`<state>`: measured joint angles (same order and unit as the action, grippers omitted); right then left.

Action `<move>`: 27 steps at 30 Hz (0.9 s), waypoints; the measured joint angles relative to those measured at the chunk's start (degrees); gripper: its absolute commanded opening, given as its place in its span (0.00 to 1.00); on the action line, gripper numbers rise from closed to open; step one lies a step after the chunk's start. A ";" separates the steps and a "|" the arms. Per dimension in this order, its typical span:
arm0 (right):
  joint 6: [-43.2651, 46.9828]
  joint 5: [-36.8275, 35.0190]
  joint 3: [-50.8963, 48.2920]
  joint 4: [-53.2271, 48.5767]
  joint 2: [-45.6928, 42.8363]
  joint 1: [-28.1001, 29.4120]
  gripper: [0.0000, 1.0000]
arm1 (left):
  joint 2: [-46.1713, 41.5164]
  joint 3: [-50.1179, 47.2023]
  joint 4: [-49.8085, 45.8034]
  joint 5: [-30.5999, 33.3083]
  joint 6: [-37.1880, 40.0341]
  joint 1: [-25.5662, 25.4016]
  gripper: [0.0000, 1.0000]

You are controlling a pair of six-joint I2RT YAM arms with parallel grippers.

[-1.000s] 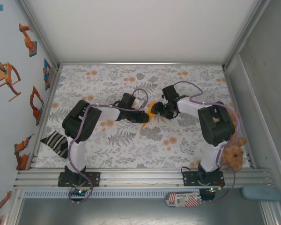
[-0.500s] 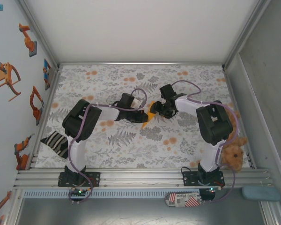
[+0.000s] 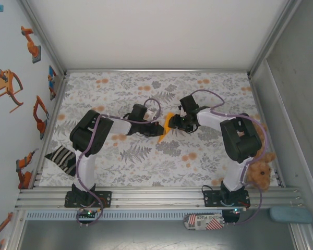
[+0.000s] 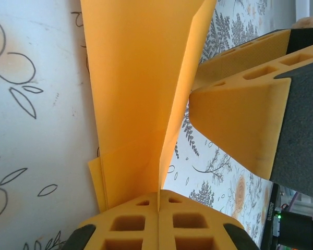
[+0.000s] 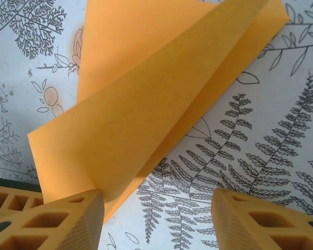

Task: Fold a paper plane with a square sheet of paper (pick it up from the middle)
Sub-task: Fold the wing for the fifth time at the center of the table.

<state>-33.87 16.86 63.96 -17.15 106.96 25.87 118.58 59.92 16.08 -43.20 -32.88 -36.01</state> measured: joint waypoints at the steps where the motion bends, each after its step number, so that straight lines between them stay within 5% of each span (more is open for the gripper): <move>1: 0.11 -0.02 0.00 0.00 0.00 -0.02 0.54 | 0.09 -0.11 0.37 -0.26 -0.24 0.09 0.05; 16: -1.62 -1.57 6.29 -7.32 3.72 0.52 0.60 | 0.28 -0.37 1.44 -1.57 -1.07 0.33 0.12; 27: -2.36 -2.16 7.13 -8.20 3.91 0.87 0.61 | 0.63 -0.02 0.96 -1.75 -1.07 0.42 0.06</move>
<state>-36.23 14.70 71.09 -25.34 110.87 26.74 119.22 59.90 17.04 -44.95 -33.95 -35.59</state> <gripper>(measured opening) 0.616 0.070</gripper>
